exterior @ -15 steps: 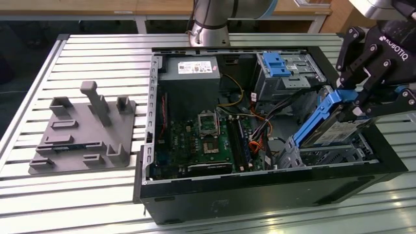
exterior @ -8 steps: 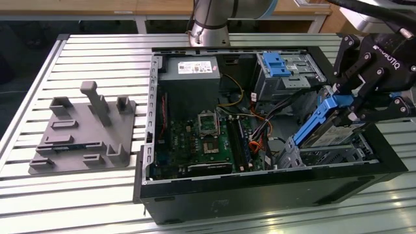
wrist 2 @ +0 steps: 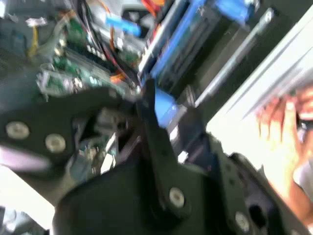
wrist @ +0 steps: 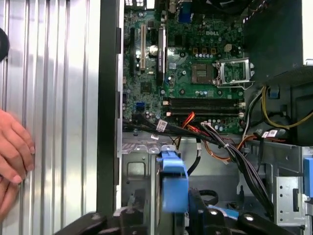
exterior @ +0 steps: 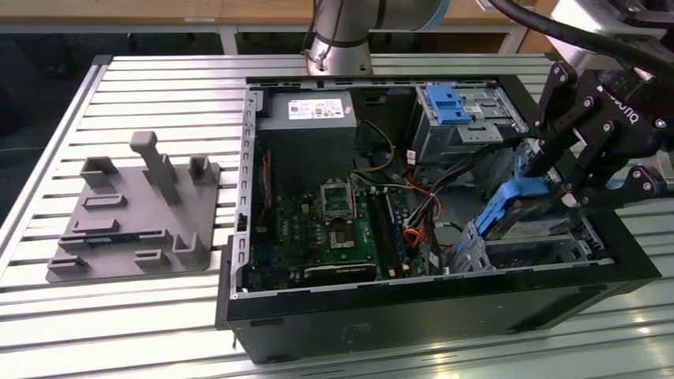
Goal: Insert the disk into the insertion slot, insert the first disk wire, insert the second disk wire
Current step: 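Insert the disk into the insertion slot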
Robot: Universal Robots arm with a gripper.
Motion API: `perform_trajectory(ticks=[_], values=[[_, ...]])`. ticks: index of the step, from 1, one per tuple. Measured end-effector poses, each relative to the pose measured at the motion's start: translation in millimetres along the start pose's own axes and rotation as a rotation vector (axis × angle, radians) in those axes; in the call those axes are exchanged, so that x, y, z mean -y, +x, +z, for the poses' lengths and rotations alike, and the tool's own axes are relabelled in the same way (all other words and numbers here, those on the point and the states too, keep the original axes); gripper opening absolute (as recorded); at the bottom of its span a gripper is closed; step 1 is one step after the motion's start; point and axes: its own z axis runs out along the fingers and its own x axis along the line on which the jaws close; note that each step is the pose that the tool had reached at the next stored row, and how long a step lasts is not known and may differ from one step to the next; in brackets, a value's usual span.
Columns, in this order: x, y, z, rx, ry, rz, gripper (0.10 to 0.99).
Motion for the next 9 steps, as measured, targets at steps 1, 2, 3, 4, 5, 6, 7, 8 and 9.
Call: perform_trajectory(ticks=[1,2,3,4,5,6,7,8,9], values=[[0.0,0.0,0.0,0.0001,0.000,0.000,0.431],[0.0,0.1,0.0,-0.0002,0.000,0.000,0.494],[0.0,0.0,0.1,0.0002,0.000,0.000,0.494],[0.0,0.0,0.2,0.0003,0.000,0.000,0.557],[0.0,0.0,0.2,0.0003,0.000,0.000,0.557],[0.0,0.0,0.1,0.0003,0.000,0.000,0.557],[0.0,0.0,0.2,0.0003,0.000,0.000,0.557],[0.0,0.0,0.2,0.0003,0.000,0.000,0.557],[0.0,0.0,0.2,0.0003,0.000,0.000,0.557]])
